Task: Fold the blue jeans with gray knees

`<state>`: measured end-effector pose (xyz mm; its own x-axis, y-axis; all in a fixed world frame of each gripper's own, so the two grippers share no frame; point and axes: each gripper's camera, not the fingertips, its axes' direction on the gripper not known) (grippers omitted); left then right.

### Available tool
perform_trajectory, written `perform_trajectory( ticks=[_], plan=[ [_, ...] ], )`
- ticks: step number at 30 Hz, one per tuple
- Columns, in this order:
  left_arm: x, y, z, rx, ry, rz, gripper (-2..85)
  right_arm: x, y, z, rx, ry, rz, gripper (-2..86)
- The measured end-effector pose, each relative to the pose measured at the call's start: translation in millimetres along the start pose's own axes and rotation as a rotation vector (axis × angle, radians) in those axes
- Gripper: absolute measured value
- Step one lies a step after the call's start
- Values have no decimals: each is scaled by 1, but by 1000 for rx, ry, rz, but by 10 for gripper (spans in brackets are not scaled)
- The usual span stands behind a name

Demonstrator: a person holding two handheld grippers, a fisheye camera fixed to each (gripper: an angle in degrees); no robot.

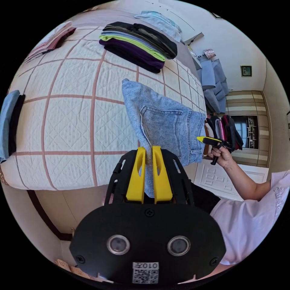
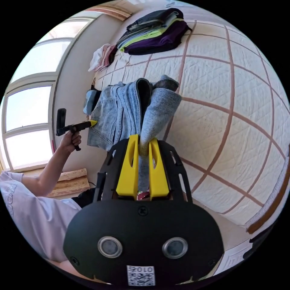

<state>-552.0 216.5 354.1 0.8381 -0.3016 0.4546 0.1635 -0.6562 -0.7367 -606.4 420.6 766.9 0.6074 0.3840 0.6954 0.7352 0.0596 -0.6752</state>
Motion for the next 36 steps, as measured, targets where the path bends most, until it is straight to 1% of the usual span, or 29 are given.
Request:
perform_trajectory(
  ticks=[5, 10, 15, 18, 22, 24, 26, 30, 32, 33, 36],
  plan=[
    [7, 68, -97, 136, -16, -50, 47, -60, -14, -39, -1, -56, -134, 64],
    [-5, 135, -177, 195, -100, -116, 48, -130, -39, -42, -88, -123, -240, 65],
    [-65, 185, -241, 199, -154, -181, 49, -221, -79, 2, -171, -131, -334, 66],
    [-129, 202, -286, 202, -163, -196, 51, -270, -112, 44, -197, -159, -332, 67],
    [-240, 190, -361, 160, -191, -118, 51, -339, -167, 99, -202, -174, -307, 67],
    [-288, 176, -400, 132, -211, -75, 51, -394, -210, 130, -168, -168, -290, 67],
    [-343, 154, -461, 107, -250, -28, 52, -437, -243, 148, -126, -176, -295, 67],
    [-411, 115, -554, 100, -300, 60, 55, -521, -310, 173, 22, -234, -307, 67],
    [-444, 89, -602, 97, -330, 119, 56, -547, -330, 182, 93, -265, -296, 68],
    [-451, 83, -611, 96, -335, 129, 56, -561, -340, 189, 132, -277, -291, 69],
    [-493, 56, -631, 65, -333, 139, 56, -578, -364, 219, 157, -298, -236, 69]
  ],
)
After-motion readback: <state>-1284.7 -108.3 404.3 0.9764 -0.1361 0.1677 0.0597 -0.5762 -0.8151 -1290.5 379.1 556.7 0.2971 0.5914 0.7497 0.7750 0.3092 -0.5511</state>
